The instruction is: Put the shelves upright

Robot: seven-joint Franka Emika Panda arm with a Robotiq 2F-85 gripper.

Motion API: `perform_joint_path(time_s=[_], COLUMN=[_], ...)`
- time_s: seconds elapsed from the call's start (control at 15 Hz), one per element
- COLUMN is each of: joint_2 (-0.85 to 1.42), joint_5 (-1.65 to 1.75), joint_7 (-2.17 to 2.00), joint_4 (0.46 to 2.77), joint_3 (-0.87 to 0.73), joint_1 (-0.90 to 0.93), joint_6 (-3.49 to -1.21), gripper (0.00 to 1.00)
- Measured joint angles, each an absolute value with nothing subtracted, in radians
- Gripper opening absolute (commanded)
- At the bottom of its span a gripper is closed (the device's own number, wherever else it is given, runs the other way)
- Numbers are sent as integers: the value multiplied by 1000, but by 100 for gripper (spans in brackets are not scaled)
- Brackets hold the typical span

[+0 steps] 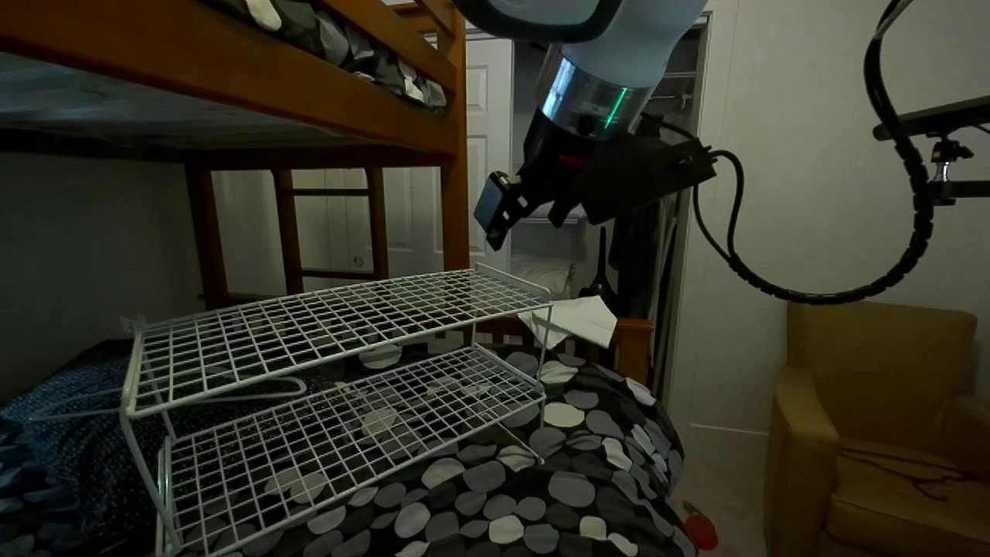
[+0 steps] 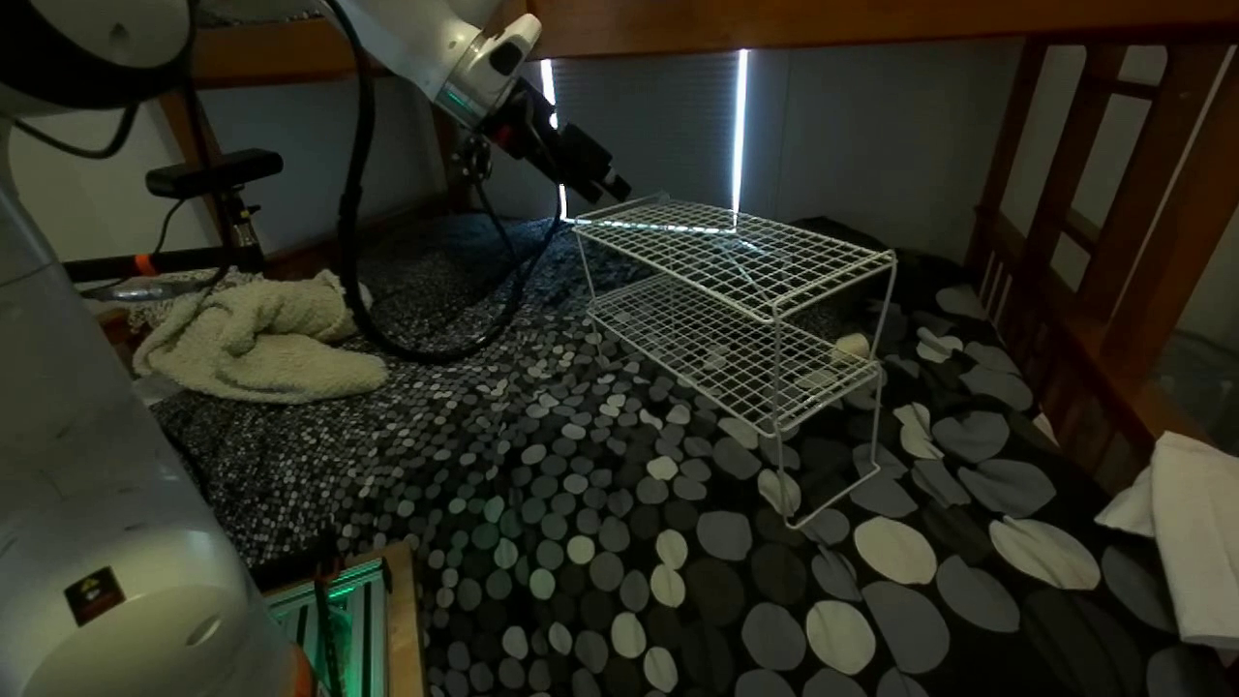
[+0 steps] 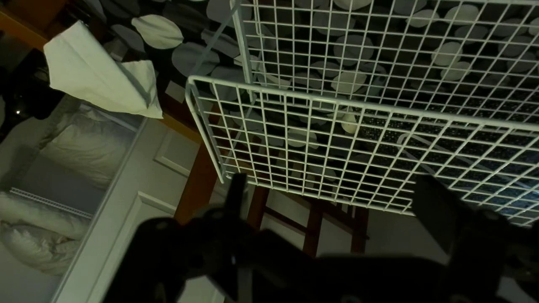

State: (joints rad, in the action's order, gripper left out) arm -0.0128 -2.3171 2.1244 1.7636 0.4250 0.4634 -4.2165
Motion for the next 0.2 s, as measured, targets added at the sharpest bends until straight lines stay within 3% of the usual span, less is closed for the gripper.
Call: perform_joint_path(time_s=[0.2], joint_2=[-14], joint_5=[-2318], joint_7=[2124], joint_4=[1766], joint_3=[425], joint_1=[463], joint_6=[-4216], gripper=[100])
